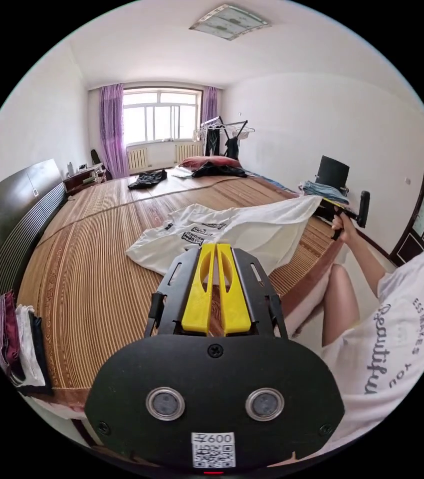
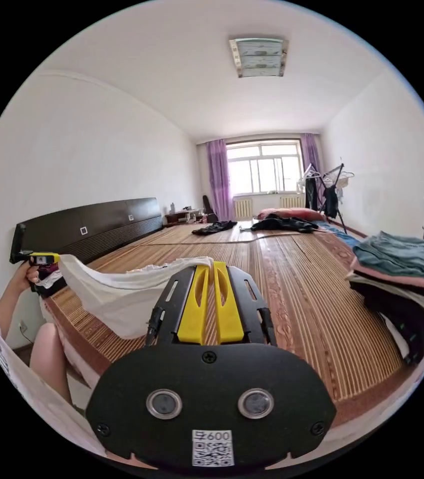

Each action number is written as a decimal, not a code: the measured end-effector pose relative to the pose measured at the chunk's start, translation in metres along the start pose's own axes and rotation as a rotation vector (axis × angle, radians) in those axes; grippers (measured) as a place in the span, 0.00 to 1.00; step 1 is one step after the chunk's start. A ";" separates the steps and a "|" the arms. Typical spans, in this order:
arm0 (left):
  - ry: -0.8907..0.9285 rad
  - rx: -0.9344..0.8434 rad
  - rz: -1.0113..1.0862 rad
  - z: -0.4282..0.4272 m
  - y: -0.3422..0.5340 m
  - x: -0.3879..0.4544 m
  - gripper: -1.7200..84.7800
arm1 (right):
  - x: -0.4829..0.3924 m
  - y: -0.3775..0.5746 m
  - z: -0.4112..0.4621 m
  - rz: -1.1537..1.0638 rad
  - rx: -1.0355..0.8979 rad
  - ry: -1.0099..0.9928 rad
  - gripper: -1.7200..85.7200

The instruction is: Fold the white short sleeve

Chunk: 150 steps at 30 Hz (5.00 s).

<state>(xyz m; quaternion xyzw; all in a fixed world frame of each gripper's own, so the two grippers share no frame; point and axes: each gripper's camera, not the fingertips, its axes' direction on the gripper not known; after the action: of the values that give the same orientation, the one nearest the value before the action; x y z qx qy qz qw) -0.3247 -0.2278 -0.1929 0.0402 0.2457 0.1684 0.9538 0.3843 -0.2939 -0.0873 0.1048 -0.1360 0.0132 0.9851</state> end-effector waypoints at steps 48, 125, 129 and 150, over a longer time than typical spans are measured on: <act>0.096 -0.339 0.131 -0.005 0.242 0.298 0.12 | -0.346 0.134 -0.060 -0.515 -0.351 -0.529 0.01; -0.464 -0.170 -0.028 0.019 0.205 0.408 0.03 | -0.204 0.317 -0.048 -1.091 -0.377 0.353 0.02; -0.376 -0.184 -0.079 0.015 0.181 0.395 0.03 | -0.158 0.354 -0.061 -1.169 -0.379 0.441 0.01; -0.492 0.001 -0.285 -0.085 0.029 0.377 0.03 | -0.073 0.399 -0.103 -1.225 -0.416 0.516 0.08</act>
<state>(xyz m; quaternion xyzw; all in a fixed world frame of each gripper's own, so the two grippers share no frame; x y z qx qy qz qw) -0.0647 -0.0722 -0.4344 0.0452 0.0102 0.0176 0.9988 0.3196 0.1181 -0.1230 -0.0346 0.1864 -0.5468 0.8155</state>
